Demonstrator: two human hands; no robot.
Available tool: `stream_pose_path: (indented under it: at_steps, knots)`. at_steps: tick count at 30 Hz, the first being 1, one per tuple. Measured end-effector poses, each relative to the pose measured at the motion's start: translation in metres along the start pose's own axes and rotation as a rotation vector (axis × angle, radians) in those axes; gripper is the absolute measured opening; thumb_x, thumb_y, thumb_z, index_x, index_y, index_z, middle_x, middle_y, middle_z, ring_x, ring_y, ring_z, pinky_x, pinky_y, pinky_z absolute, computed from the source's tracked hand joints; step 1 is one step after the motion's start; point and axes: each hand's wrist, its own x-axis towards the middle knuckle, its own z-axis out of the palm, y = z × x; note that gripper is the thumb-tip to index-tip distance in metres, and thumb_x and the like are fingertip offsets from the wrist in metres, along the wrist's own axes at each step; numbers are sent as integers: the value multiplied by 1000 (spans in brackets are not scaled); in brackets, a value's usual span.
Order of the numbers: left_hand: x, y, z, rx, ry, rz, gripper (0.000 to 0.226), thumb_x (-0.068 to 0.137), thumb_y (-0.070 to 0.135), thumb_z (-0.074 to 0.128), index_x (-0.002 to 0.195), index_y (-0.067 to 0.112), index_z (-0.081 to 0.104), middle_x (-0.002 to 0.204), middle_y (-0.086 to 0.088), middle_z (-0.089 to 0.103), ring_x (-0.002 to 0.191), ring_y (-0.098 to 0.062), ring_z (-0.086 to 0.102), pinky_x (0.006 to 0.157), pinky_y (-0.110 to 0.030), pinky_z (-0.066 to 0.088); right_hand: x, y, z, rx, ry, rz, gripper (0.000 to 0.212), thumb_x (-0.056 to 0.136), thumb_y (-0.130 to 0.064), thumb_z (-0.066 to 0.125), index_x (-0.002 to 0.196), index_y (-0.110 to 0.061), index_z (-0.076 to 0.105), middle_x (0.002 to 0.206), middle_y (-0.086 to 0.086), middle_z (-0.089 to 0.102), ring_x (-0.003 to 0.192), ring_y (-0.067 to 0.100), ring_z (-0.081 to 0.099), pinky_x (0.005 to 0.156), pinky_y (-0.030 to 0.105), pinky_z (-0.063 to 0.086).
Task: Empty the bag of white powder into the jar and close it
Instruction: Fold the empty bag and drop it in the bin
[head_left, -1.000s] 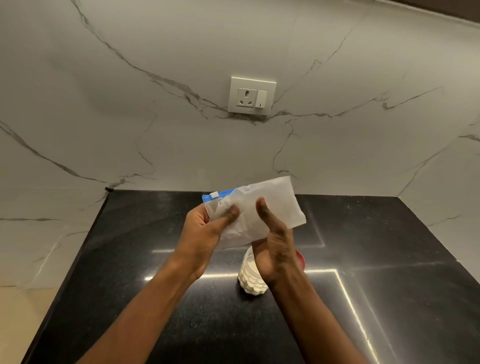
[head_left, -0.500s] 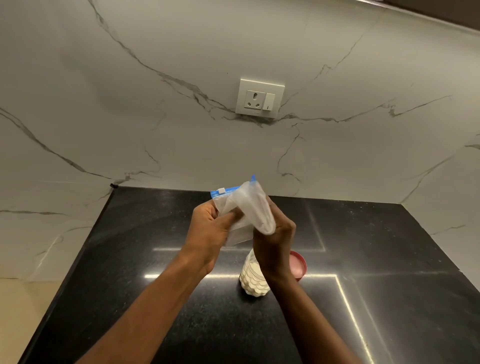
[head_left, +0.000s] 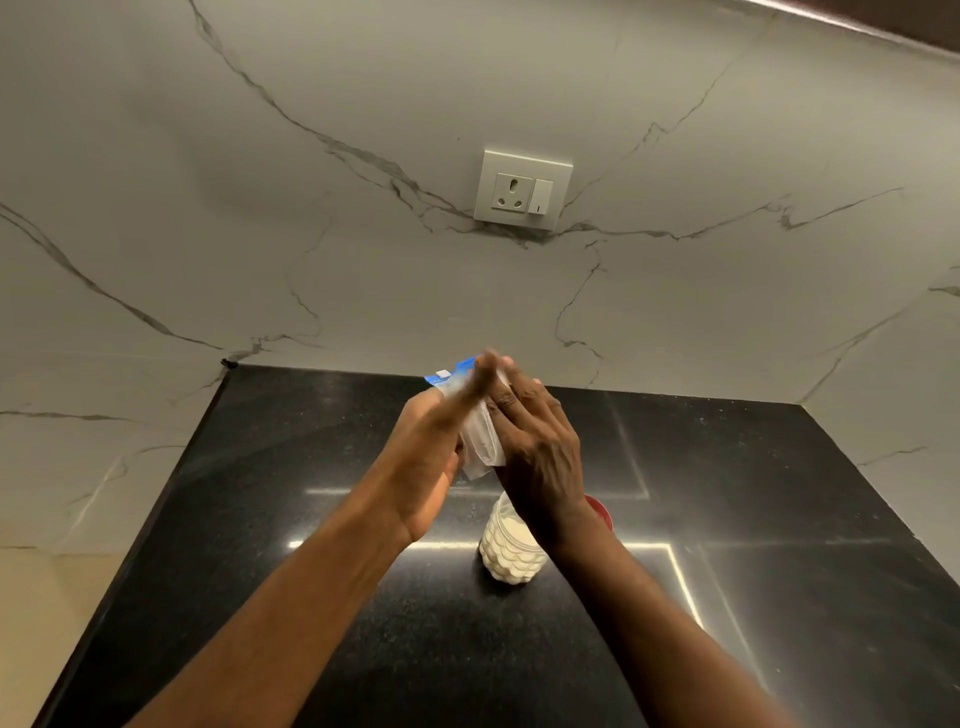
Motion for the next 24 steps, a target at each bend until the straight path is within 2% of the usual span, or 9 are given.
stream_pose_path:
  at_steps: [3,6,9,10,12,14,17,20,24]
  knots:
    - [5,-7,-3,93,157,4,19,98,19,73,117,16,73,105,-5,84,104,-23,80,73,-30,66,2,-5,-1,-67,-154,-8,57,95,-15,72,147,-4,54,159,13,49,145,39,48,109,57,47]
    - [10,-7,-10,91,275,-43,20,106,4,56,113,10,74,103,-9,83,100,-27,80,71,-34,66,-2,-15,-5,76,-282,65,75,87,-6,75,155,-2,42,166,19,33,150,41,37,114,61,41]
    - [11,1,-17,95,256,-74,24,106,4,51,113,11,72,103,-12,82,91,-25,80,70,-38,67,-13,-10,-21,565,-360,238,85,85,-25,64,163,-20,29,174,7,13,158,26,22,123,38,31]
    - [11,4,-20,120,237,-86,23,107,6,50,114,12,71,105,-13,81,91,-27,79,71,-39,67,-14,-11,-28,810,-379,383,87,85,-33,62,164,-28,25,174,1,17,156,20,27,120,33,36]
    - [13,9,-24,214,174,-121,21,107,9,50,117,14,67,110,-14,76,95,-29,75,73,-40,66,-11,-9,-36,1210,-366,724,84,89,-40,67,162,-34,26,160,-4,46,139,20,55,103,38,55]
    - [12,12,-25,313,97,-171,19,108,11,52,121,18,64,113,-12,74,97,-28,75,73,-39,67,-2,-4,-42,1349,-397,917,65,95,-31,70,154,-30,43,136,0,70,116,26,72,81,37,63]
    - [13,15,-28,391,1,-234,20,108,12,58,126,19,62,119,-11,73,97,-30,79,64,-37,66,4,5,-48,1380,-424,979,37,97,-12,69,133,-22,66,117,11,77,96,35,77,65,37,63]
    - [16,17,-38,431,-51,-214,31,105,3,60,130,22,64,122,-14,72,91,-31,81,54,-29,63,2,6,-49,1499,-387,1024,33,96,-2,65,123,-20,74,111,15,78,78,31,77,53,33,61]
    - [18,17,-44,296,-40,-188,35,104,-6,56,126,16,73,108,-16,81,73,-23,81,51,-24,62,-1,-2,-42,1646,-273,1196,35,97,2,55,114,-19,79,103,19,79,63,23,73,46,25,53]
